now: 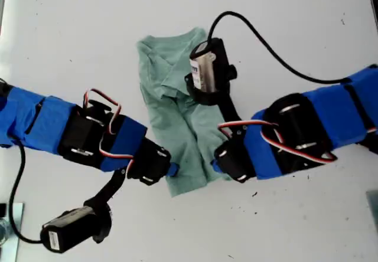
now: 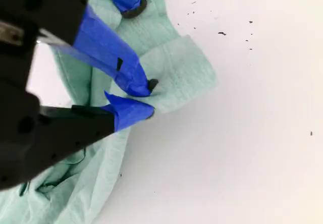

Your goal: Fold t shirt

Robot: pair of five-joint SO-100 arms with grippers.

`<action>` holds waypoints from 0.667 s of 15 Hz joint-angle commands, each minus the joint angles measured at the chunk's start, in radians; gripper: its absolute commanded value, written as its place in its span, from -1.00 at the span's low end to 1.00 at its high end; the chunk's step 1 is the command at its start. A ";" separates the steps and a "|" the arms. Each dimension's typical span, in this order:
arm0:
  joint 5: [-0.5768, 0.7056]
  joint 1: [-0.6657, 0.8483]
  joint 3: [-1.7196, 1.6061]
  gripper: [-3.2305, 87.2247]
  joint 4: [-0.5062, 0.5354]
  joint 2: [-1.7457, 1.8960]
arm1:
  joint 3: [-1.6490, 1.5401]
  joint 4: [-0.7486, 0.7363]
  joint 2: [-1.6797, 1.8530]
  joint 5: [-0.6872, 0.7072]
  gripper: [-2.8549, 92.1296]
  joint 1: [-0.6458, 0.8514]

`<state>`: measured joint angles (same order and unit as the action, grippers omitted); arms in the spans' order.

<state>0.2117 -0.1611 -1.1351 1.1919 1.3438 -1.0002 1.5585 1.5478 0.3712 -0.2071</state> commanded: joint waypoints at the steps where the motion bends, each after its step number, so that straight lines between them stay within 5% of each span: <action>1: -0.015 -0.017 0.051 -0.94 -0.018 0.114 | 0.067 -0.025 0.094 0.021 -0.92 -0.006; 4: 0.032 0.123 0.028 -0.94 0.054 0.152 | 0.015 -0.077 0.094 0.196 -0.92 0.181; 9: 0.202 0.578 -0.077 -0.94 0.087 0.184 | -0.081 -0.267 0.041 0.457 -0.86 0.594; 10: 0.212 0.621 -0.077 -0.88 0.106 0.206 | -0.080 -0.279 0.032 0.460 -0.34 0.629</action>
<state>0.4019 0.3958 -1.2195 1.2870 1.4573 -1.0922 1.3238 1.5524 0.8038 0.3789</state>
